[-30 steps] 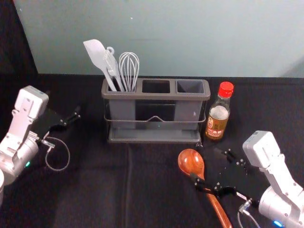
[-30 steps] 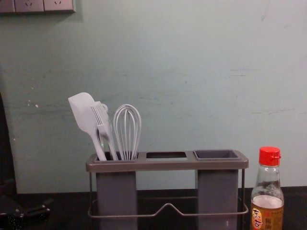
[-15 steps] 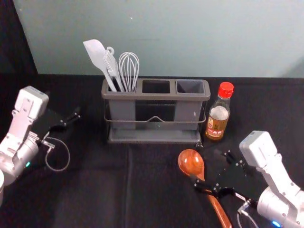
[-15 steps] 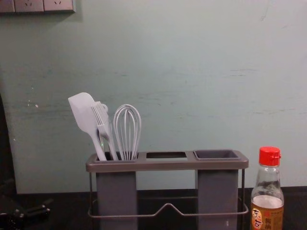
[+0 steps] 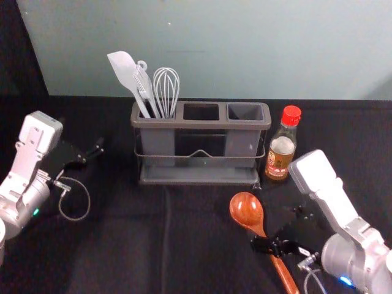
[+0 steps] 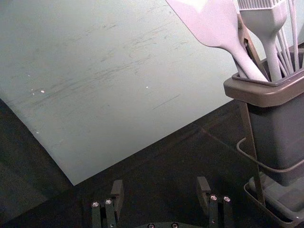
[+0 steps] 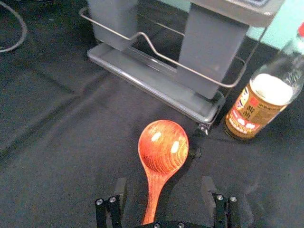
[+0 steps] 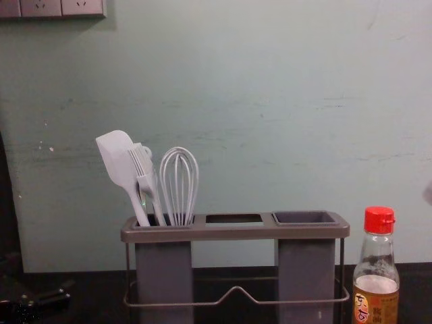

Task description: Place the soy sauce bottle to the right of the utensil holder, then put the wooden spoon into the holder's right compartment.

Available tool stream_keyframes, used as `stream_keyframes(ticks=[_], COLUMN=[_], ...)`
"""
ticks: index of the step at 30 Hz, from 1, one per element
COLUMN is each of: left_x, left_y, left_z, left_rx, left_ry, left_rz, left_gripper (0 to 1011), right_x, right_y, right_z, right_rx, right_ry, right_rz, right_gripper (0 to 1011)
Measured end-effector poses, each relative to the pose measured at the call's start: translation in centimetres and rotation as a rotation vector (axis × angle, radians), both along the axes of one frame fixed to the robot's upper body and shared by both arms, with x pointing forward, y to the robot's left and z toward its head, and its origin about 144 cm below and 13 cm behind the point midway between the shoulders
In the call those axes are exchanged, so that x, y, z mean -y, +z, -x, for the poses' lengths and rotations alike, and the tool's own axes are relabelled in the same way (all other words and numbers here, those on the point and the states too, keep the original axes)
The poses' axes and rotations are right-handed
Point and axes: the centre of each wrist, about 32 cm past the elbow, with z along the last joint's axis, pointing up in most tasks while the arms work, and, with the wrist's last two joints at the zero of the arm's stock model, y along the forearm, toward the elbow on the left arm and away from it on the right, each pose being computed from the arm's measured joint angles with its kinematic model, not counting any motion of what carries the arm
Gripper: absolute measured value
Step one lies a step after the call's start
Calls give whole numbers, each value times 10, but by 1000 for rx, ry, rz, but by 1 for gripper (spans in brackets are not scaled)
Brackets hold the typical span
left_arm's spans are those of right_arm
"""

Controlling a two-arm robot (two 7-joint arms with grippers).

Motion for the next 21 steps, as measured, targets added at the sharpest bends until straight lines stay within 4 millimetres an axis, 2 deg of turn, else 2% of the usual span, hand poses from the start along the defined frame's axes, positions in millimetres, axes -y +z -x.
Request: stream_keyframes(ticks=[11, 21], left_x=[0, 0], left_y=[0, 0], left_z=[0, 0], left_rx=[0, 0], left_ry=[0, 0], left_rz=[0, 0], left_gripper=[1005, 1005], right_x=[-35, -53], right_y=[9, 9], right_z=[-21, -35], right_rx=[-92, -108], right_ry=[-99, -126], right_rz=[-7, 24], right_gripper=[1002, 1002])
